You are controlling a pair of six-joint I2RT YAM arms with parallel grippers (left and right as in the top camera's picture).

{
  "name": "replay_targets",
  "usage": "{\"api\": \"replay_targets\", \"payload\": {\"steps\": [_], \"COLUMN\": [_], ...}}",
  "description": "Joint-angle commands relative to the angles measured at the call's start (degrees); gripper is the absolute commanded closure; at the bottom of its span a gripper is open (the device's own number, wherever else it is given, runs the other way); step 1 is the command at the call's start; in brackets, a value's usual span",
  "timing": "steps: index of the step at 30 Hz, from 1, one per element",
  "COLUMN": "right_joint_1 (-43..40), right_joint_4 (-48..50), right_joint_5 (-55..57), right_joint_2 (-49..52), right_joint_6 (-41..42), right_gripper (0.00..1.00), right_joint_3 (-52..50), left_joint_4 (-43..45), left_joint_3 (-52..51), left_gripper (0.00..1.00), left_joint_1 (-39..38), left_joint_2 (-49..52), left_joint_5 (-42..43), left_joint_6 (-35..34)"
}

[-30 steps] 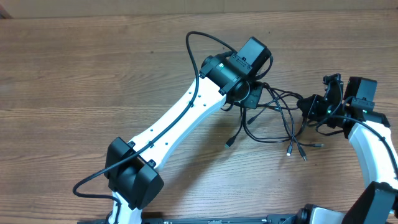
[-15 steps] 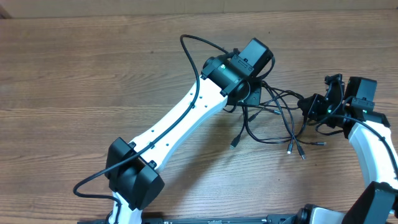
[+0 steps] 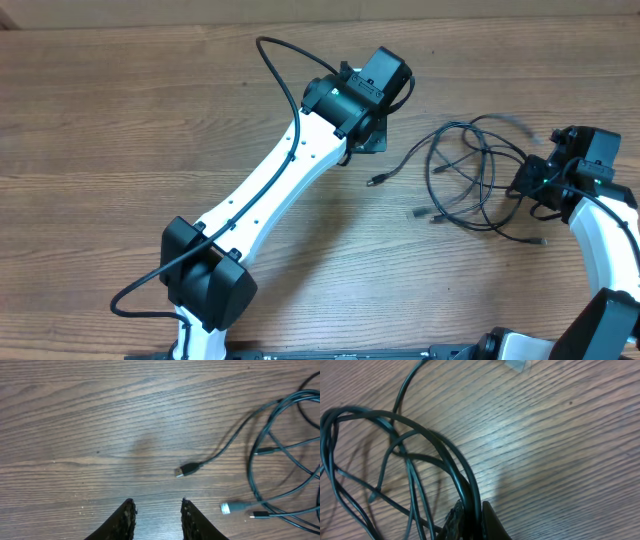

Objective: Untangle cables

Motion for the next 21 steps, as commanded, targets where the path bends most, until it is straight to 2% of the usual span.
{"api": "replay_targets", "payload": {"steps": [1,7,10,14,21], "right_joint_1": [0.20,0.20,0.20,0.20,0.33], "right_joint_4": [0.37,0.57,0.83,0.96,-5.18], "right_joint_5": [2.58,1.88,-0.90,-3.56,-3.67], "right_joint_2": [0.28,0.26,0.17,-1.18,-8.22], "right_joint_6": [0.42,0.42,0.39,0.39,0.15], "right_gripper": [0.96,0.96,0.96,0.96,0.96], "right_joint_3": [0.79,0.79,0.79,2.34,14.82], "left_joint_4": [0.07,0.09,0.11,0.09,0.92], "left_joint_3": [1.60,1.60,1.60,1.60,1.60], "left_gripper": [0.67,0.60,0.49,0.41,0.29], "left_joint_1": [-0.72,-0.74,-0.74,-0.72,-0.74], "left_joint_2": [-1.88,-1.88,-1.88,-1.88,-1.88], "left_joint_5": [-2.19,-1.77,-1.77,-1.79,-1.51], "left_joint_6": [0.15,0.15,0.15,0.17,0.11]}}
